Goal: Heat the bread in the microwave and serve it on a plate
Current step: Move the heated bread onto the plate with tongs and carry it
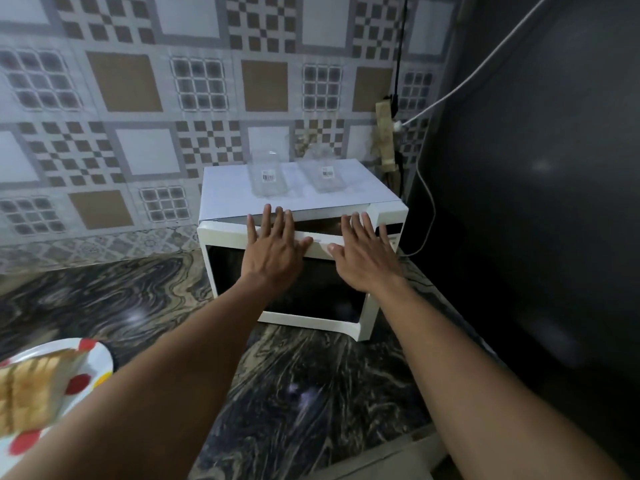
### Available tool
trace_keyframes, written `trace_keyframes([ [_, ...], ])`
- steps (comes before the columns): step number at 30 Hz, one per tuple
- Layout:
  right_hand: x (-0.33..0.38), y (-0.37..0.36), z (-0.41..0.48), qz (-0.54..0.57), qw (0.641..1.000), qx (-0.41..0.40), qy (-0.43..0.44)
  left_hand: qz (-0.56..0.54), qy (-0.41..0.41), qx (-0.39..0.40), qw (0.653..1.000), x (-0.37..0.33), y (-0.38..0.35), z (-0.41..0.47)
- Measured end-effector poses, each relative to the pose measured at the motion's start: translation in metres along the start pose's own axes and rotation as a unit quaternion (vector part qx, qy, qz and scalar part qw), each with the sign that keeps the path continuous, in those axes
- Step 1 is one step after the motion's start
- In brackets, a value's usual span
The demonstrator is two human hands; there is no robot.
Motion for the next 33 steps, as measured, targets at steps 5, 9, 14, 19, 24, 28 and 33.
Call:
trace_keyframes([
  [5,-0.022,-0.006,0.034,-0.009,0.999,0.016,0.037,0.024,0.019,-0.021,0.999,-0.015,-0.007,0.022],
  [9,-0.036,-0.010,0.064,0.012,0.999,0.023,0.038,0.048,0.027,-0.033,0.998,-0.019,-0.007,0.041],
  [14,-0.051,-0.009,0.089,-0.009,0.998,0.012,0.059,0.064,0.012,-0.031,0.997,-0.035,-0.003,0.051],
  [19,-0.061,0.000,0.102,0.030,0.996,-0.014,0.085,0.032,0.059,-0.065,0.996,-0.045,-0.002,0.055],
  [24,-0.060,0.001,0.102,0.042,0.995,-0.055,0.075,0.027,0.098,-0.061,0.993,-0.048,0.003,0.061],
  [28,-0.063,0.002,0.107,0.049,0.995,-0.057,0.062,0.036,0.117,-0.059,0.991,-0.052,0.009,0.062],
  [33,-0.066,0.004,0.109,0.076,0.995,-0.045,0.050,0.035,0.133,-0.054,0.989,-0.051,0.004,0.065],
])
Point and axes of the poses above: each hand's wrist, its own z-axis towards the middle knuckle, its own y-axis out of the back of the hand, x = y × z, the point moved 3 cm from there along z, towards the middle knuckle, and after that the axes turned 6 degrees about y, right-handed, at the moved point
